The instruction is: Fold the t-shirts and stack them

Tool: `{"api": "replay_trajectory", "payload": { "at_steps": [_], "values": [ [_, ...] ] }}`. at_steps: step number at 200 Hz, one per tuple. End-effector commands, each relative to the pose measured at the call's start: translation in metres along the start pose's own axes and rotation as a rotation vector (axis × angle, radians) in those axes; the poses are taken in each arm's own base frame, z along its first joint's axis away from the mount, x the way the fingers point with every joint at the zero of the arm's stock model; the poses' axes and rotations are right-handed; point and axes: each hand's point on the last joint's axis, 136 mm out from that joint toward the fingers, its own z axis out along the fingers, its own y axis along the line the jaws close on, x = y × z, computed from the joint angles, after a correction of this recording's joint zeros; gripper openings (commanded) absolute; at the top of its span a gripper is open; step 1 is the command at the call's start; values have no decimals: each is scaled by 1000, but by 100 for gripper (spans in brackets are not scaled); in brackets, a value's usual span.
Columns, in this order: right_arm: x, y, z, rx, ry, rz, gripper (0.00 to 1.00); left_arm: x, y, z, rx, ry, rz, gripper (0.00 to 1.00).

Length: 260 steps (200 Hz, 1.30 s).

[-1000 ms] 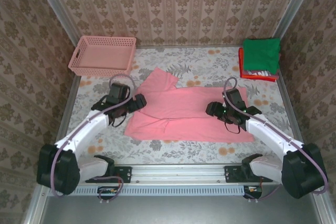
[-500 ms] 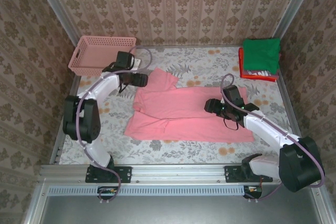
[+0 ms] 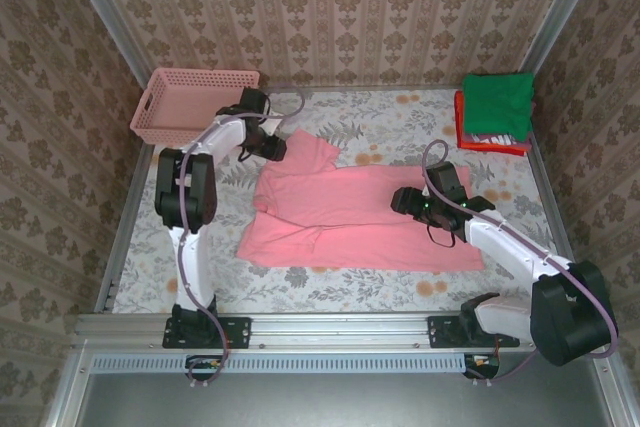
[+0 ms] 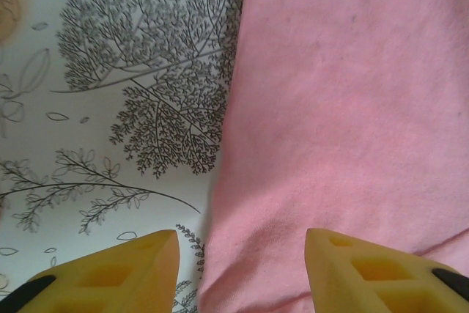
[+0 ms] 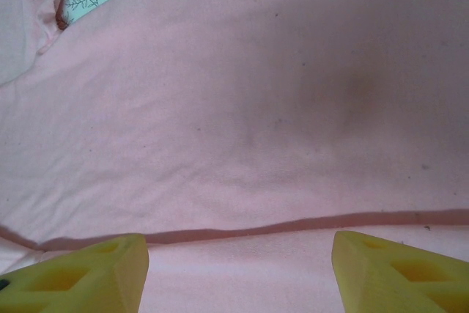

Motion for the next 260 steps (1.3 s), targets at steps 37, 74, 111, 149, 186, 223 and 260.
{"api": "replay_trajectory", "payload": {
  "at_steps": [37, 74, 111, 149, 186, 223, 260],
  "values": [
    [-1, 2, 5, -19, -1, 18, 68, 13, 7, 19, 26, 79, -5, 45],
    [3, 3, 9, -41, 9, 46, 68, 9, 9, 24, 30, 92, -10, 38],
    [3, 1, 7, -33, 3, 43, 68, 13, 7, 28, 40, 130, -26, 37],
    [3, -1, 6, -25, 2, 39, 68, 22, 5, 33, 51, 166, -34, 37],
    [1, -1, 6, -19, -2, 35, 68, 28, 5, 35, 54, 191, -42, 30],
    [-3, -5, 4, 7, -18, 36, 68, 30, 1, 35, 64, 198, -41, 11],
    [-20, -13, -3, 44, -54, 49, 67, 25, -5, 29, 66, 156, -27, 0]
  ]
}}
